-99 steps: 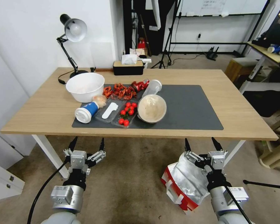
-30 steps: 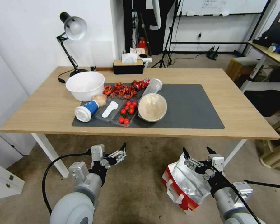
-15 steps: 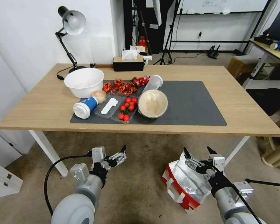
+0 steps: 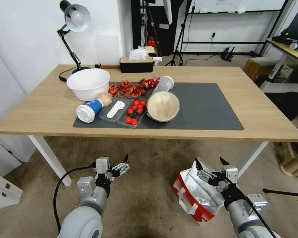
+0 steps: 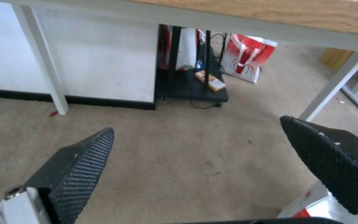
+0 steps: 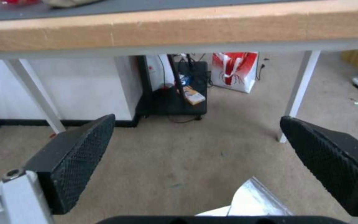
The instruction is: Pick up the food delivery bag from the floor and place it on the table.
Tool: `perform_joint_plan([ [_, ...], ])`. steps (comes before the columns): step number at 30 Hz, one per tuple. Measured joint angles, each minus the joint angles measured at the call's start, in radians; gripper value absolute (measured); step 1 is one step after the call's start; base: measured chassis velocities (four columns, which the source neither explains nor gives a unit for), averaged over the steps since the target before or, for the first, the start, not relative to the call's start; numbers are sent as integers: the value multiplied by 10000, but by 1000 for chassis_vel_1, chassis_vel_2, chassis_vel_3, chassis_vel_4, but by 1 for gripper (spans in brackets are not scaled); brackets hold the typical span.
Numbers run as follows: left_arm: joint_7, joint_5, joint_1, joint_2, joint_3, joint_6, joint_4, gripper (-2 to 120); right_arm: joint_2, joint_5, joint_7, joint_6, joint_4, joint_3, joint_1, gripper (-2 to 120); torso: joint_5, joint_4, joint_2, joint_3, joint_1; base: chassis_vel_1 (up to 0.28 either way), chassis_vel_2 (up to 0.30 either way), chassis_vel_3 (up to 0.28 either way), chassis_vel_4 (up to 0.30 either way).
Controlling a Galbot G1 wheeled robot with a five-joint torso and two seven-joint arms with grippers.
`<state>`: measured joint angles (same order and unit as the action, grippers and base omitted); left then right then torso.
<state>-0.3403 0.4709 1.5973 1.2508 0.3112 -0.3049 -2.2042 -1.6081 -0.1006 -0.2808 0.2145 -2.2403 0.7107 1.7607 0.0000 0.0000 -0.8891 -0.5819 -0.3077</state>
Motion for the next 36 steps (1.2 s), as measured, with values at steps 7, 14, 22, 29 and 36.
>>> perform_joint_plan([
  [7,-15,-25,38,-2,5,65,18,100,0,7,-38,-77,87,9,10,100,0,0,313,187,128,0,0,0,0],
  [14,-46,-29,93,11,27,20,-16,100,0,15,-59,-86,94,14,-11,100,0,0,633,368,272,0,0,0,0],
  [22,33,-77,133,33,55,-7,-48,100,0,50,-103,-69,164,41,-35,100,0,0,900,524,381,0,0,0,0],
  [29,56,-104,176,63,57,-13,-60,100,0,135,-122,-46,247,42,-31,100,0,0,1176,687,492,0,0,0,0],
  [36,70,-170,229,99,45,38,-57,100,0,187,-176,-33,286,42,-78,100,0,0,1574,920,656,0,0,0,0],
])
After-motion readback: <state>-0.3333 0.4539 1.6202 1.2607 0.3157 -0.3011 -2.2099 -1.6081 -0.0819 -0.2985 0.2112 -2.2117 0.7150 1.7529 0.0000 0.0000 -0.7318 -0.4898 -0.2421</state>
